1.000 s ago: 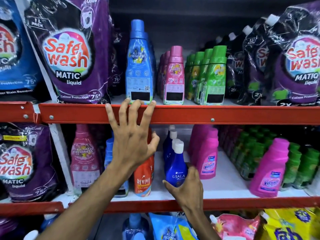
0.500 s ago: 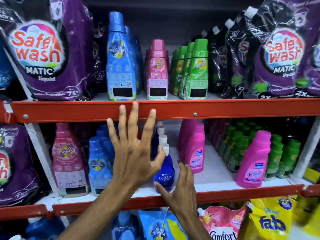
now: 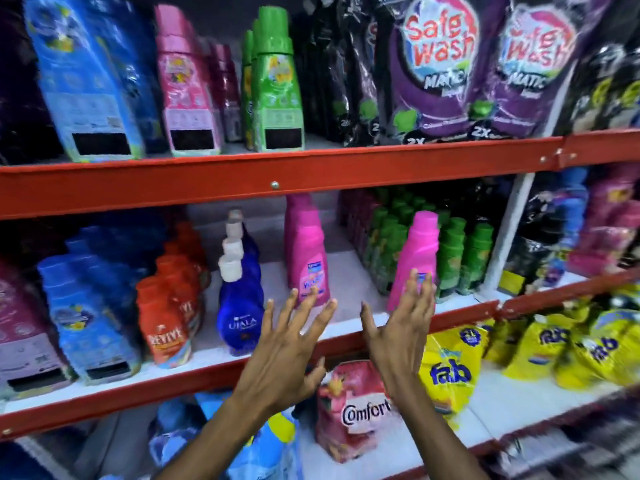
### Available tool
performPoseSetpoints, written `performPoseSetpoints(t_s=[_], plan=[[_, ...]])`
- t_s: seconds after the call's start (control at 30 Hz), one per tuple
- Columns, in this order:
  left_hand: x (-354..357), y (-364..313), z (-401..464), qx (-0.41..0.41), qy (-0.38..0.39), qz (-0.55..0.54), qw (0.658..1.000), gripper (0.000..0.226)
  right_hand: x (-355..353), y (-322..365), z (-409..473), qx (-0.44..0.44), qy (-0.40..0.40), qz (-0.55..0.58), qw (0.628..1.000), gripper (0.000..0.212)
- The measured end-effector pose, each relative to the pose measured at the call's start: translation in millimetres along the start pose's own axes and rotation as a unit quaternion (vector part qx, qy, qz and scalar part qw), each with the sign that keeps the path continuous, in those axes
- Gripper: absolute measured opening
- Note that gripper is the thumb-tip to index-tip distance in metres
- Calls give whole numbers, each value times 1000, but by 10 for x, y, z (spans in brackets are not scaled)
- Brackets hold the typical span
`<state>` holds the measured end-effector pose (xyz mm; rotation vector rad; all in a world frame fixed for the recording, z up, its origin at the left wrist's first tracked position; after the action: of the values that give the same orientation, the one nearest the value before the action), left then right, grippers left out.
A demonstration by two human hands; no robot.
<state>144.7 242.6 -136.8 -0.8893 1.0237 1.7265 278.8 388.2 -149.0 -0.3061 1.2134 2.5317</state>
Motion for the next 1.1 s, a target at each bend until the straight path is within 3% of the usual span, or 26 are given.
performPoseSetpoints(t_s=[0.2, 0.33, 0.5, 0.73, 1.1], plan=[[391, -5, -151, -28, 53, 8, 998, 85, -36, -435, 331, 97, 16, 19, 995, 112], [487, 17, -299, -27, 65, -28, 997, 85, -26, -544, 458, 125, 5, 26, 992, 98], [539, 63, -358, -17, 75, -45, 996, 81, -20, -480, 471, 104, 2, 38, 994, 89], [602, 211, -475, -16, 81, -63, 995, 79, 348, 181, 151, 44, 58, 81, 994, 91], [536, 322, -586, -14, 62, -72, 995, 71, 791, 545, -206, 43, 122, 77, 989, 87]])
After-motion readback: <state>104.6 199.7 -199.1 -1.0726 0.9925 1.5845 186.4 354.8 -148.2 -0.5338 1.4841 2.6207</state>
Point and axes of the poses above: each hand's wrist, its own z-axis towards the middle knuckle, its own x-axis out of the palm, y = z × x, the point moved 8 cm from there along z, towards the middle knuckle, and after that the axes turned 12 degrees about z, right-handed, at the moved point
